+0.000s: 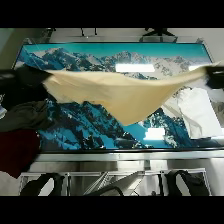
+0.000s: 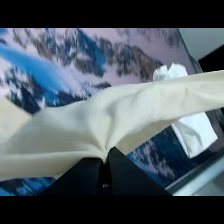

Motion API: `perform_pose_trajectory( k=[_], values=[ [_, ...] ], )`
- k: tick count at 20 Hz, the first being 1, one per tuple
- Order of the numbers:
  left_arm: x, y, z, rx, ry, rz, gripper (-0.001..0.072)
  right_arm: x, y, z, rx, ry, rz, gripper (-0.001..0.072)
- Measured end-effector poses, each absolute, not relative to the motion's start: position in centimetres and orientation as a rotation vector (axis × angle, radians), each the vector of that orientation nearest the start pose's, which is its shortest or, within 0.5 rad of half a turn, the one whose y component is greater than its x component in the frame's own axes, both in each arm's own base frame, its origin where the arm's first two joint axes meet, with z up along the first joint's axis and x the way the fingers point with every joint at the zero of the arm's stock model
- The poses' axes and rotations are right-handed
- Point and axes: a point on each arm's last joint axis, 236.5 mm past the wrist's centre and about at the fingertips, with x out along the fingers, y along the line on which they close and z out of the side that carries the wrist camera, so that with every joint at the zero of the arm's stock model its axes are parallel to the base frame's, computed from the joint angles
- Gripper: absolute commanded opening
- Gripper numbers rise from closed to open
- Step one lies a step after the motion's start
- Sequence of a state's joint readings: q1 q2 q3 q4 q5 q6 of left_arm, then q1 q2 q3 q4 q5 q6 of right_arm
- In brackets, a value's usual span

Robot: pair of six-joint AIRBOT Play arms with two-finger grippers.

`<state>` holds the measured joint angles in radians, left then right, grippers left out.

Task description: Fold the shirts.

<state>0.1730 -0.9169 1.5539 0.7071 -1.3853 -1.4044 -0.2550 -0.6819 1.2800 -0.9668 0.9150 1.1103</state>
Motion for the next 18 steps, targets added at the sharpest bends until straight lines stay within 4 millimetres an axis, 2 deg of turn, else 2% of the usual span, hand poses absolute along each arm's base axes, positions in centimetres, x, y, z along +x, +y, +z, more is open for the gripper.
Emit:
perform_pose_trajectory(
  k=[1, 3, 5, 7, 9, 11, 13, 15, 18],
  values=[
    [29.8, -11.9, 37.1, -0.319, 0.521, -0.621, 0.0013, 31.1, 2.9, 39.3, -0.023, 0.106, 0.214, 0.0014],
    [26.7, -11.4, 42.3, -0.229, 0.400, -0.594, 0.0013, 26.3, 4.1, 46.1, -0.089, -0.066, 0.207, 0.0014],
    [24.2, -11.3, 46.2, -0.149, 0.300, -0.565, 0.0013, 22.4, 4.9, 50.7, -0.148, -0.188, 0.191, 0.0014],
    [23.0, -11.1, 48.1, -0.104, 0.246, -0.538, 0.0013, 20.3, 5.2, 53.0, -0.184, -0.251, 0.175, 0.0014],
    [23.7, -10.4, 47.8, -0.108, 0.261, -0.517, 0.0013, 20.7, 5.2, 53.3, -0.191, -0.241, 0.179, 0.0014],
    [26.2, -9.1, 45.8, -0.133, 0.323, -0.502, 0.0013, 23.9, 4.8, 51.2, -0.175, -0.142, 0.204, 0.0013],
    [29.6, -7.9, 42.9, -0.156, 0.398, -0.513, 0.0013, 28.6, 4.5, 47.4, -0.123, -0.004, 0.256, 0.0014],
    [33.7, -7.2, 38.9, -0.183, 0.495, -0.550, 0.0013, 34.1, 4.0, 41.7, -0.046, 0.171, 0.310, 0.0014],
    [40.1, -7.4, 31.4, -0.224, 0.659, -0.619, 0.0014, 41.2, 3.8, 31.1, 0.069, 0.435, 0.381, 0.0014]
  ],
)
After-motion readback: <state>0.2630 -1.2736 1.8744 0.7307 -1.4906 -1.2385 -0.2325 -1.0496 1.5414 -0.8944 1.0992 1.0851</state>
